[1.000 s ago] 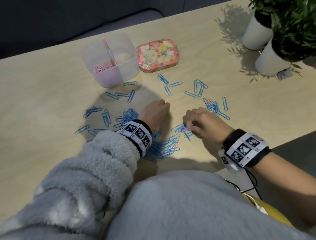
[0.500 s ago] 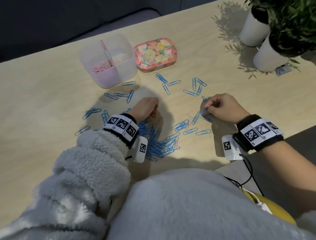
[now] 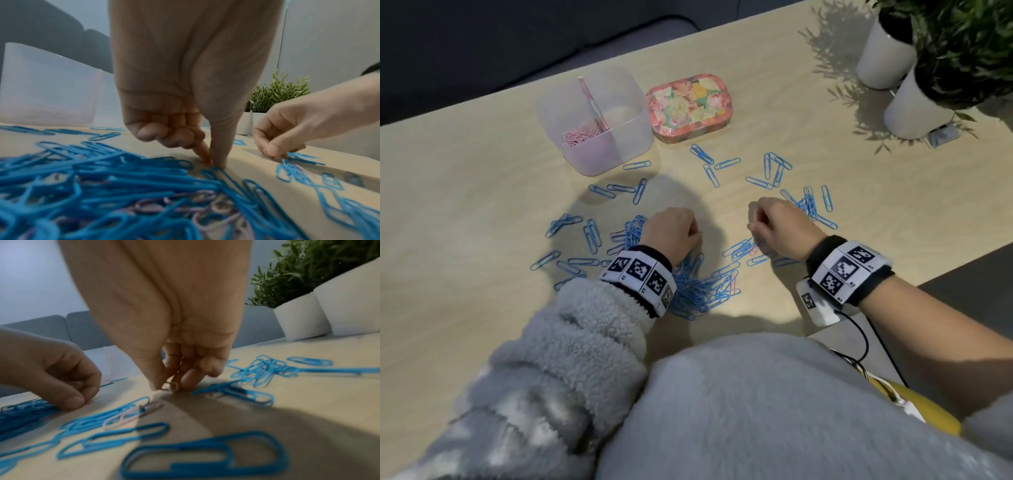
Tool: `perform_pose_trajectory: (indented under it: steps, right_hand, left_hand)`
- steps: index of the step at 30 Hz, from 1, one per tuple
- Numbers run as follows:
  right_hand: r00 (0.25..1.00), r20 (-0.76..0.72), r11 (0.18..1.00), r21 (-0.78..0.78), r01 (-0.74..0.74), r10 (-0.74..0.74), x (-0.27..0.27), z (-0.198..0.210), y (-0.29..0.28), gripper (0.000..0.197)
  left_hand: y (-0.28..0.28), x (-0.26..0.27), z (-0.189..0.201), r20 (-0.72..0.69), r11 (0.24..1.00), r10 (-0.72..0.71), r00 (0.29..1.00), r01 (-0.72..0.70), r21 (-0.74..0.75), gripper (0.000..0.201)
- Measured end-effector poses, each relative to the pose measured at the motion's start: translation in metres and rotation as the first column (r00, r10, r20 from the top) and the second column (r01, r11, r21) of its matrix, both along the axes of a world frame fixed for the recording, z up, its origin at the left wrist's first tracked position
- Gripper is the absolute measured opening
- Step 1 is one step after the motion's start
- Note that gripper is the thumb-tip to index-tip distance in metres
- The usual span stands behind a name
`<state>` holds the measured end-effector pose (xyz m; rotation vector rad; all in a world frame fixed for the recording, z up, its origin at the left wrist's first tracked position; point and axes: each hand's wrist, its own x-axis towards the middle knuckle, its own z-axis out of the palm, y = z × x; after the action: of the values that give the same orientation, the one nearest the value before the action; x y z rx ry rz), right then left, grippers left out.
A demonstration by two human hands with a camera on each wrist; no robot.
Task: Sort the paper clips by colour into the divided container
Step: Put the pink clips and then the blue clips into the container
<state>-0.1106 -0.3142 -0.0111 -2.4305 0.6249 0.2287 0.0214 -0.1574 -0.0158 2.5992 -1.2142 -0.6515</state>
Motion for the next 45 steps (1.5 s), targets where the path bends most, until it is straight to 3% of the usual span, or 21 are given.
perform_pose_trajectory:
  steps: [2, 4, 7, 9, 12, 14, 16, 17, 19, 23, 25, 26, 27, 28, 30, 31, 32, 34, 39, 42, 45]
  right_hand:
    - [0.997, 0.072, 0.992, 0.129, -0.008, -0.001, -0.007, 0.006, -0.001, 0.015]
    - [0.998, 0.040, 0.978, 0.200, -0.062, 0.055, -0.015, 0.009, -0.002, 0.013]
    - [0.961, -0.075, 0.963, -0.020, -0.269, 0.267, -0.023, 0.002, -0.004, 0.004]
    - [0.959, -0.020, 0.957, -0.067, -0.283, 0.282, -0.024, -0.003, -0.004, 0.005]
    - [0.972, 0.103, 0.976, -0.085, -0.203, 0.211, -0.022, -0.009, -0.007, 0.010]
    - [0.986, 0.137, 0.995, -0.048, -0.087, 0.093, -0.024, -0.010, -0.012, 0.014]
    - [0.977, 0.193, 0.990, 0.120, 0.067, -0.089, -0.024, -0.007, -0.014, 0.012]
    - [0.965, 0.205, 0.959, 0.262, 0.105, -0.161, -0.025, -0.005, -0.013, 0.008]
    - [0.962, 0.145, 0.844, 0.522, 0.126, -0.233, -0.027, 0.001, -0.008, 0.019]
    - [0.944, -0.166, 0.487, 0.823, 0.292, -0.285, -0.020, 0.005, 0.006, 0.031]
    - [0.900, -0.277, 0.333, 0.859, 0.389, -0.336, -0.011, 0.007, 0.011, 0.034]
    - [0.882, -0.326, 0.269, 0.865, 0.423, -0.340, -0.008, 0.008, 0.014, 0.032]
    - [0.888, -0.333, 0.260, 0.870, 0.419, -0.317, -0.007, 0.007, 0.018, 0.029]
    - [0.928, -0.265, 0.371, 0.860, 0.350, -0.262, -0.007, 0.005, 0.021, 0.027]
    - [0.999, -0.051, 0.750, 0.661, 0.036, -0.003, -0.010, 0.000, 0.029, 0.020]
    - [0.985, -0.006, 0.855, 0.498, -0.147, 0.173, -0.012, -0.003, 0.032, 0.012]
    - [0.952, -0.029, 0.887, 0.371, -0.274, 0.306, -0.014, -0.005, 0.035, 0.006]
    - [0.906, -0.112, 0.900, 0.213, -0.380, 0.409, -0.017, -0.012, 0.036, 0.010]
    - [0.954, -0.087, 0.954, 0.119, -0.276, 0.287, -0.015, -0.010, 0.023, 0.009]
    - [0.999, 0.015, 0.948, 0.316, -0.037, 0.034, -0.011, -0.004, 0.012, 0.024]
    - [0.983, -0.012, 0.775, 0.614, 0.150, -0.181, -0.006, 0.004, 0.015, 0.026]
  left_hand:
    - [-0.001, -0.003, 0.001, -0.030, 1.000, -0.022, 0.999, 0.022, 0.012, 0.019]
    - [-0.002, -0.004, 0.001, -0.070, 0.999, -0.033, 0.997, 0.035, 0.023, 0.020]
    - [-0.004, -0.004, 0.003, -0.136, 0.999, -0.036, 0.990, 0.036, 0.001, 0.019]
    - [-0.003, -0.004, 0.006, -0.146, 0.998, -0.036, 0.989, 0.028, -0.059, 0.018]
    - [0.002, -0.002, 0.013, -0.205, 0.982, -0.012, 0.979, -0.027, -0.187, 0.015]
    - [0.007, -0.001, 0.017, -0.331, 0.971, 0.002, 0.944, -0.081, -0.223, 0.011]
    - [0.013, -0.002, 0.019, -0.508, 0.959, 0.028, 0.861, -0.167, -0.229, 0.005]
    - [0.016, -0.003, 0.020, -0.586, 0.953, 0.055, 0.808, -0.218, -0.211, 0.007]
    - [0.021, -0.003, 0.017, -0.701, 0.935, 0.128, 0.702, -0.322, -0.152, 0.012]
    - [0.026, -0.001, 0.017, -0.809, 0.886, 0.247, 0.533, -0.462, -0.034, 0.030]
    - [0.030, -0.004, 0.018, -0.809, 0.902, 0.225, 0.542, -0.431, -0.038, 0.030]
    - [0.033, -0.007, 0.018, -0.786, 0.925, 0.196, 0.587, -0.377, -0.050, 0.025]
    - [0.037, -0.010, 0.019, -0.730, 0.955, 0.152, 0.666, -0.289, -0.066, 0.018]
    - [0.041, -0.013, 0.019, -0.653, 0.979, 0.086, 0.753, -0.186, -0.085, 0.012]
    - [0.049, -0.019, 0.017, -0.456, 0.997, -0.056, 0.888, 0.027, -0.070, 0.020]
    - [0.051, -0.021, 0.015, -0.375, 0.993, -0.115, 0.920, 0.108, -0.041, 0.023]
    - [0.053, -0.022, 0.013, -0.311, 0.986, -0.163, 0.936, 0.165, -0.019, 0.025]
    - [0.055, -0.021, 0.008, -0.246, 0.981, -0.189, 0.951, 0.195, -0.003, 0.024]
    - [0.054, -0.009, 0.009, -0.069, 0.991, -0.108, 0.992, 0.102, -0.086, 0.013]
    - [0.059, -0.006, 0.013, -0.046, 0.985, -0.091, 0.995, 0.084, -0.148, 0.016]
    - [0.067, -0.013, 0.015, -0.082, 0.980, -0.134, 0.988, 0.121, -0.156, 0.014]
